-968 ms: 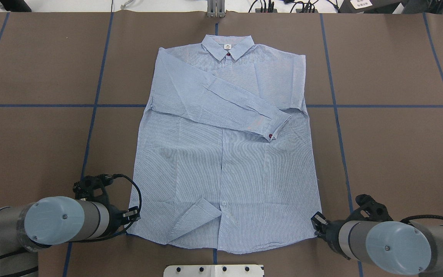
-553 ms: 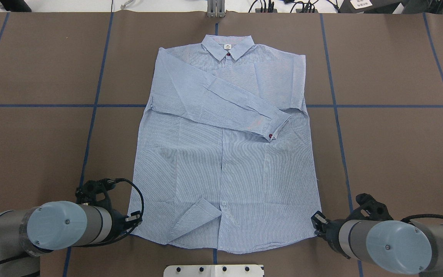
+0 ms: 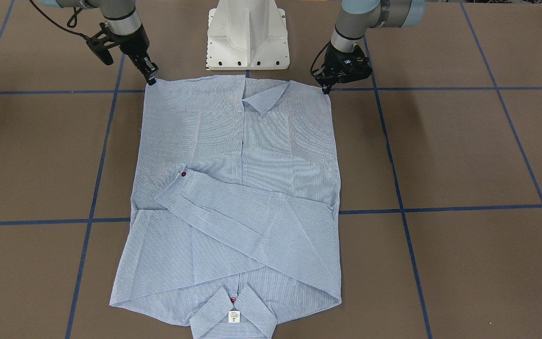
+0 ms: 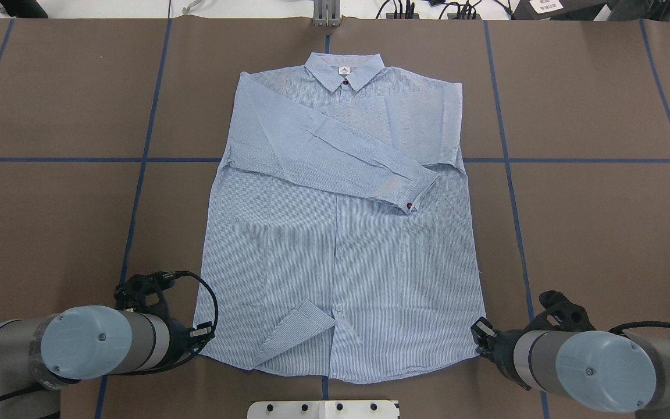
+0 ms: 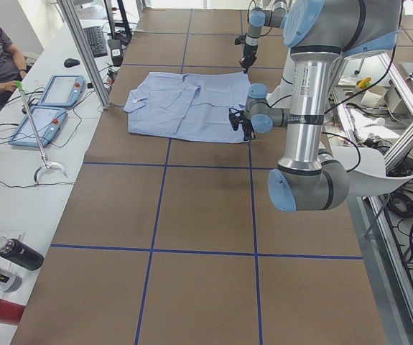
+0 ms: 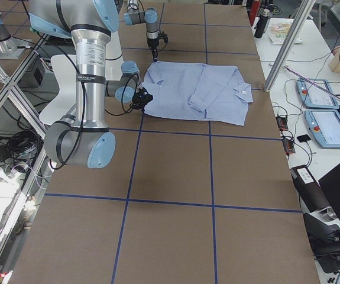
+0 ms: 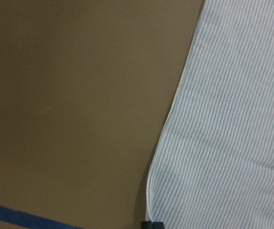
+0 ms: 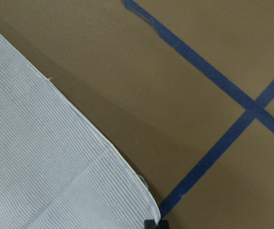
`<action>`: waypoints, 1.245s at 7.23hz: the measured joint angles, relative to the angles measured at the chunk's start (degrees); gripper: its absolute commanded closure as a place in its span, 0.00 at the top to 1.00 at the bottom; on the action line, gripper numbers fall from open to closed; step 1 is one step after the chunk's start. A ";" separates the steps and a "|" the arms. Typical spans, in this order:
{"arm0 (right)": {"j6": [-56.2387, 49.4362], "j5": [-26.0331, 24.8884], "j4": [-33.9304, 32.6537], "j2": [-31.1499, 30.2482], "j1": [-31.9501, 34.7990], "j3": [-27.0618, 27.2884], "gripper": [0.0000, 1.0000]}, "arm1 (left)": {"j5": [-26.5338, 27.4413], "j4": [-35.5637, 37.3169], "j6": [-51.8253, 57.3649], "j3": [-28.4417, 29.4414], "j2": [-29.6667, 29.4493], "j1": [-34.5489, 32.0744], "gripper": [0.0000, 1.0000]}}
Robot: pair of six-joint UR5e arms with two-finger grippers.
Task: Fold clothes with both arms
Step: 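Grasp both hem corners nearest the robot with the left and right grippers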
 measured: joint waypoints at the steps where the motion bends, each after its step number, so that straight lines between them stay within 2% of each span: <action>1: 0.00 0.01 -0.02 -0.03 0.04 0.10 0.00 | 0.00 0.09 0.01 -0.21 0.03 -0.03 0.47; 4: 0.00 0.01 -0.08 -0.07 0.07 0.33 0.00 | 0.00 0.24 0.23 -0.05 0.10 0.14 0.45; 5: 0.00 0.01 -0.09 -0.06 0.11 0.33 0.00 | 0.00 0.25 0.32 0.06 0.10 0.18 0.36; 7: -0.03 0.01 -0.09 -0.08 0.15 0.47 0.00 | 0.00 0.28 0.36 0.15 0.08 0.22 0.07; 8: 0.00 0.01 -0.09 -0.09 0.16 0.66 0.00 | 0.00 0.32 0.37 0.17 0.10 0.22 0.00; 9: 0.02 0.03 -0.09 -0.08 0.20 0.81 0.00 | 0.01 0.33 0.34 0.13 0.15 0.22 0.00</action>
